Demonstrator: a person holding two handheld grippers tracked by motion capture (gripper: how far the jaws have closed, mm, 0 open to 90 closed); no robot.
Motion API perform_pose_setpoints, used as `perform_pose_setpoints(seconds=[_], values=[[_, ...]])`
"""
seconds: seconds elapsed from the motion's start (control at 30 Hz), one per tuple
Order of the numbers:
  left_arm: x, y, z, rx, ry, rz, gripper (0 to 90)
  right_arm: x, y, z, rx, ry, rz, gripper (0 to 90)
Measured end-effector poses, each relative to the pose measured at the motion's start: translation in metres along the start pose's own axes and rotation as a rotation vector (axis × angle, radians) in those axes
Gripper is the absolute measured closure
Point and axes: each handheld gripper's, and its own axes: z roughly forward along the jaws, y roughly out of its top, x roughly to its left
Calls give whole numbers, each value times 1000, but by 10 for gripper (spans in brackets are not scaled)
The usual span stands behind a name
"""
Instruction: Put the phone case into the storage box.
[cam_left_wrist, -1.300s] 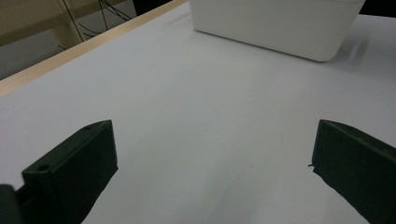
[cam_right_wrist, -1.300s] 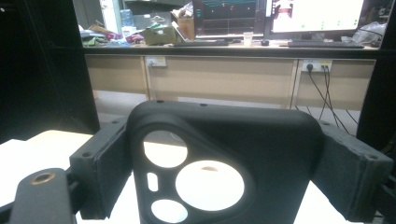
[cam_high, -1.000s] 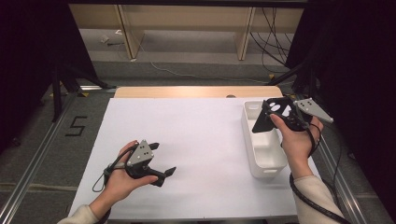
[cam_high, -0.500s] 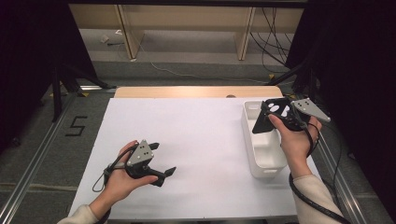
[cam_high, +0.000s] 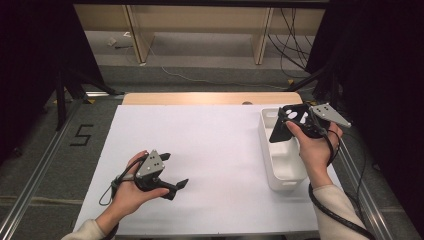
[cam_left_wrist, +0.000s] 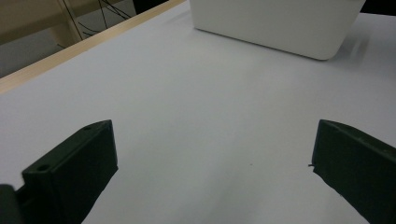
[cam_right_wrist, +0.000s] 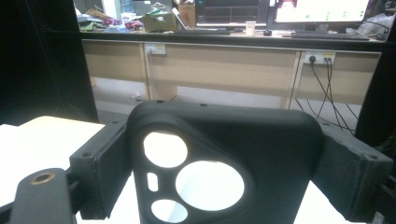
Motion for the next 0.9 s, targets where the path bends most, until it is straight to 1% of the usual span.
perform_pose_setpoints(seconds=[0.47, 0.9], values=[[0, 0, 0, 1, -2, 0, 0, -3, -2, 7, 14, -3, 2, 151], [0, 0, 0, 1, -1, -1, 0, -5, -1, 13, 15, -7, -2, 150]])
